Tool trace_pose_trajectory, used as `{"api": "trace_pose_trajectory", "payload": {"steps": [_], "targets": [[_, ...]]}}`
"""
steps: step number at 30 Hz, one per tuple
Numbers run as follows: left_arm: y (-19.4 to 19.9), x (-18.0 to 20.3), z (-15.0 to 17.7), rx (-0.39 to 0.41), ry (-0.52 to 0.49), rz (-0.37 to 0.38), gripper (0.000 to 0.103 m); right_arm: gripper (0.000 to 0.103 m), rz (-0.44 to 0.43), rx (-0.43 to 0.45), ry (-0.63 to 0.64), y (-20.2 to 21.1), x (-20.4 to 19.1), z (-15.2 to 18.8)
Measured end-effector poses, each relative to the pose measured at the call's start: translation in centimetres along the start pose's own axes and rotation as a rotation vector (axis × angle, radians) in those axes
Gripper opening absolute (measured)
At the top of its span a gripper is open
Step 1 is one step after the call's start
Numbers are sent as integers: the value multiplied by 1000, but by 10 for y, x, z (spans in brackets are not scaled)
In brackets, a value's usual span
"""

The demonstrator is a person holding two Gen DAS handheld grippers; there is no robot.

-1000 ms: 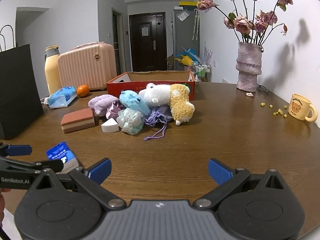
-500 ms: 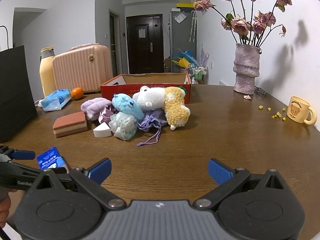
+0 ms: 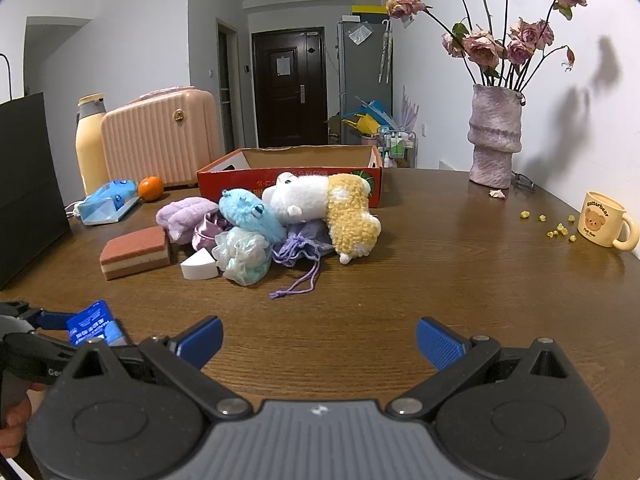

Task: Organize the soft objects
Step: 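Close the left gripper on the blue tissue pack while the right approaches the wedge sponge, then lift the tissue pack with the left gripper while the right gripper grasps the white wedge sponge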

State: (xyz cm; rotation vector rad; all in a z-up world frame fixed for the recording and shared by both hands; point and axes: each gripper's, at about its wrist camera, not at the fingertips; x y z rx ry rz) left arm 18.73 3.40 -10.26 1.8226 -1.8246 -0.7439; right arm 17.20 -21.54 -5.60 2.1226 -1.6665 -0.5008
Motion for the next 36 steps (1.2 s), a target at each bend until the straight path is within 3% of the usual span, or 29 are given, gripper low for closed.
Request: {"api": "trace_pose_trajectory", "payload": {"steps": [5,17,36], "targets": [[-1,-1,-1,6,9,32,88,103,-8,-6,-4,-6,0,0],[8,-5,-2,47,34,63,87,103,-12,-14,-4,-13,0,0],[27,-28,-27,174,100,5,87,103,-59,1,50,-35,-24,-21]]}}
Point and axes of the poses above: each gripper's, at about its wrist camera, not at the fingertips, and y roughly against the way its jaws point, x to its right, z to its underside
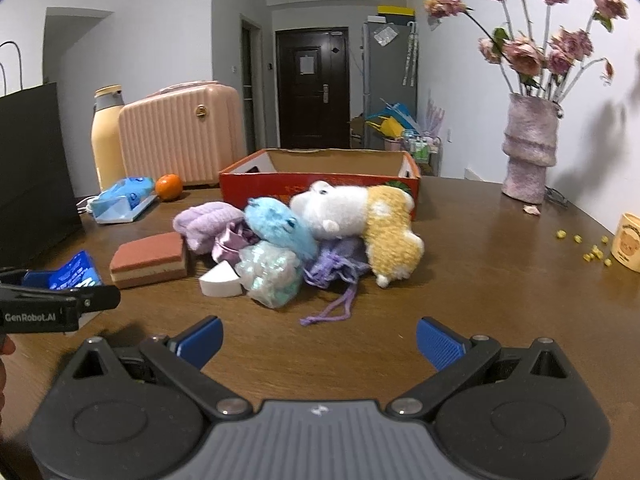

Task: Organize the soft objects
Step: 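Lift the tissue pack with the left gripper while the right gripper grasps the white wedge sponge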

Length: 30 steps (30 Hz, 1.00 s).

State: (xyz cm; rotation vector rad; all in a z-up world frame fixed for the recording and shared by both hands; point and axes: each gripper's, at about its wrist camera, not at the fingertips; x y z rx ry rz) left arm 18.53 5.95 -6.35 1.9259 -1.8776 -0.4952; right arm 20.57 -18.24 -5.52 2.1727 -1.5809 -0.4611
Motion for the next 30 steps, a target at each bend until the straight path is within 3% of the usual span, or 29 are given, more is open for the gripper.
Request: {"api": "trace_pose_trajectory", "payload": {"steps": [24,30], "targets": [[-6,-68,-25,51,70,-75,87,103,-118,-40,87,-68,-79,-38],[-9,-87,-29,55,78,-101,87,96,-135,-61,107,-88,-96,-43]]}}
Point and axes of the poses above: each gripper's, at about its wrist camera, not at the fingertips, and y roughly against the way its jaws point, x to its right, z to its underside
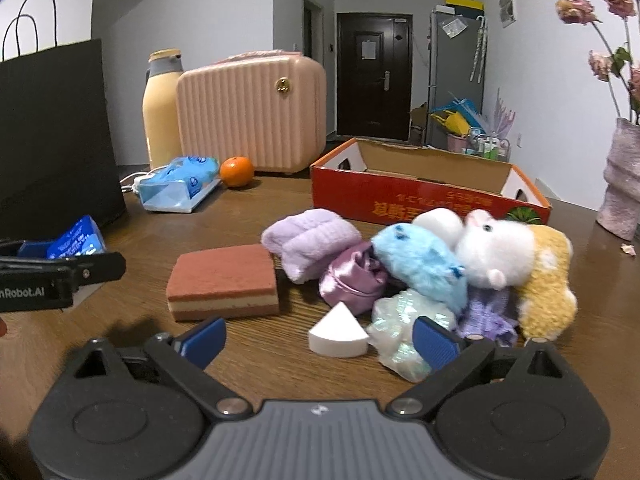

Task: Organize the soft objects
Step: 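Lift the tissue pack with the left gripper while the right gripper grasps the white wedge sponge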

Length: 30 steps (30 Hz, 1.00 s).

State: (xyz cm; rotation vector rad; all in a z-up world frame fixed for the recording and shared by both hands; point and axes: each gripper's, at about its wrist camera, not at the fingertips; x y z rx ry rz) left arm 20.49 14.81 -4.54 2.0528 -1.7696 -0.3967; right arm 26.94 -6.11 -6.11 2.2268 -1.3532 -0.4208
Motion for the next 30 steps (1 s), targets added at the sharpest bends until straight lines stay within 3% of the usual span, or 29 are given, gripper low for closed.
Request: {"api": "trace_pose_trajectory", "payload": {"steps": [13,30], "targets": [[-18,-30,-8,3,-7,-47,87,54,19,-70,26,-50,-8,-7],[-38,-47,-7,-43,37,-4,87,51,71,-82,45,-71,1,-1]]}}
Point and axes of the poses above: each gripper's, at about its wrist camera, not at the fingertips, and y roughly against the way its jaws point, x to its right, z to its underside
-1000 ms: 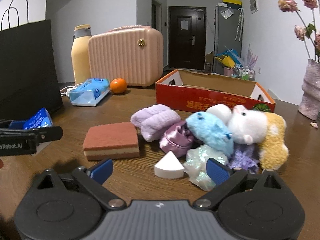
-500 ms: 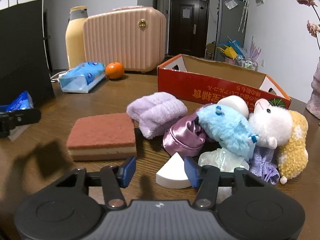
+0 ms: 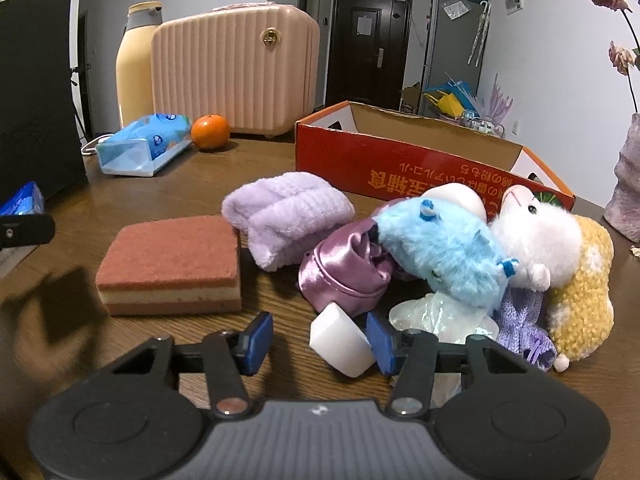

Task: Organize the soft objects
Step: 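Lift the tissue pack with the left gripper while the right gripper grasps the white wedge sponge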

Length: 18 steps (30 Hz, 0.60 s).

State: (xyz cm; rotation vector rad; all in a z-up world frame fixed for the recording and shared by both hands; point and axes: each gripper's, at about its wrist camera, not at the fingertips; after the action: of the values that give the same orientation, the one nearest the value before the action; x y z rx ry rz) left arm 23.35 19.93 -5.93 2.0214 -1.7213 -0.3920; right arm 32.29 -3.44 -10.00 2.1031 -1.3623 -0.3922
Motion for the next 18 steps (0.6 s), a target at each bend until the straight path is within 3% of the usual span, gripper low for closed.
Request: {"api": "trace_pose_trajectory", "payload": {"steps": [3,7,18], "targets": [[0,1,1,-4,0,5,87,45,8,1,8,-1,-1,1],[-2,0,1,-11,3,7,87,27,23,15,-1,0,2,1],[-2,-2,3,-3,19,-4,87,24,-54,95,-27,17,5,1]]}}
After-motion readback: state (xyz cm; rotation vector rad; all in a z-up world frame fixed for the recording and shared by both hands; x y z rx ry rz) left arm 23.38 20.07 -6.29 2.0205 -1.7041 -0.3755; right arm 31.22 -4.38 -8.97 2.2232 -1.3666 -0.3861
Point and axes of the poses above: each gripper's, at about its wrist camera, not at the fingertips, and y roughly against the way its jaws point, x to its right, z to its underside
